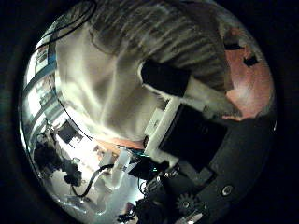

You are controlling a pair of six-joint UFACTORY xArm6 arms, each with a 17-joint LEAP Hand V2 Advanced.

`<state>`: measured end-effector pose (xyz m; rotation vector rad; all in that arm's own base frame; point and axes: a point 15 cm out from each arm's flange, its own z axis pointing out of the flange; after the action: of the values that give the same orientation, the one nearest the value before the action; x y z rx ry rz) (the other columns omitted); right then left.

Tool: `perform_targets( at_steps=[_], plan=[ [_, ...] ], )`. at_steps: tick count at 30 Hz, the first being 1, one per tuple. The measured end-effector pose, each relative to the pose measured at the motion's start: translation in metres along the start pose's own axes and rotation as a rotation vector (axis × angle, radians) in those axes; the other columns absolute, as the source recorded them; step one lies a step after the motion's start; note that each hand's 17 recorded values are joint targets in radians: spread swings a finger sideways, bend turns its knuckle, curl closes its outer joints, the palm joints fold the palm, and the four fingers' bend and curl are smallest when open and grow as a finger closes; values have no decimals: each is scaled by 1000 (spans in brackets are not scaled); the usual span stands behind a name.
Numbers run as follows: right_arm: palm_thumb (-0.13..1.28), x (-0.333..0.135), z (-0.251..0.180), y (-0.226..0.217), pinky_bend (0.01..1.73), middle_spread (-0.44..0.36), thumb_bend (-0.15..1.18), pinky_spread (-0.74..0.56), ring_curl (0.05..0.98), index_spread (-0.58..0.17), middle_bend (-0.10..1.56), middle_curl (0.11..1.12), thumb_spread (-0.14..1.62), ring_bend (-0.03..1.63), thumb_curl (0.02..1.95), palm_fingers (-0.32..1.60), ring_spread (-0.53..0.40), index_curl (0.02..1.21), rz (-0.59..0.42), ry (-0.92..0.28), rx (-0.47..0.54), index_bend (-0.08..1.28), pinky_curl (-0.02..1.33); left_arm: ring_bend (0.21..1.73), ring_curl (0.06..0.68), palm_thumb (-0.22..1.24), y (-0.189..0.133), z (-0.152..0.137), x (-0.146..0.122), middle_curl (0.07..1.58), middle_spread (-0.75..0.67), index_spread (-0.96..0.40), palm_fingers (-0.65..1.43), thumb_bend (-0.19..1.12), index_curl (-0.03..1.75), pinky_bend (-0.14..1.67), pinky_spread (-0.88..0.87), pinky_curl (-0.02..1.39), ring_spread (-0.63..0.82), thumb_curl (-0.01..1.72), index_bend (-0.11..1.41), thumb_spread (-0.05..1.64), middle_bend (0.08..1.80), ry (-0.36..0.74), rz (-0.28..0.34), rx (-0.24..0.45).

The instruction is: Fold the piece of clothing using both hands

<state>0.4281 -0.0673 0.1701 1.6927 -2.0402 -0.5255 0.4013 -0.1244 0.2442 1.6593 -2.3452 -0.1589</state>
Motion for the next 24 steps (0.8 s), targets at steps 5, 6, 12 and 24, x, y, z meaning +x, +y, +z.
perform_targets(
  at_steps=[5,6,12,24],
  plan=[
    [859,10,-3,5,1171,-157,154,-340,543,-357,1120,742,1151,1279,452,1304,-210,798,-1,-16,5,834,624,768,265,469,1,20,3,341,208,-1,111,-19,373,457,164,428,158,367,177,1152,183,11,2,-1],
    [885,12,-3,6,1190,-154,161,-327,550,-352,1141,746,1152,1291,467,1288,-208,809,-10,-21,7,861,636,766,264,469,1,25,5,341,207,-1,113,-19,372,456,164,427,158,366,176,1151,185,16,2,-4],
    [945,50,-3,19,1256,-140,152,-273,585,-328,1224,753,1152,1352,536,1215,-197,844,11,-82,13,951,691,760,259,475,8,57,15,336,204,-8,120,-18,370,452,174,419,158,366,177,1155,183,21,17,-26],
    [1018,93,-20,33,1264,-109,118,-224,607,-287,1286,728,1133,1400,649,1189,-184,847,18,-196,77,1022,747,752,253,480,13,87,25,330,196,-10,128,-19,367,446,184,410,173,362,174,1158,185,19,37,-47]
  ],
)
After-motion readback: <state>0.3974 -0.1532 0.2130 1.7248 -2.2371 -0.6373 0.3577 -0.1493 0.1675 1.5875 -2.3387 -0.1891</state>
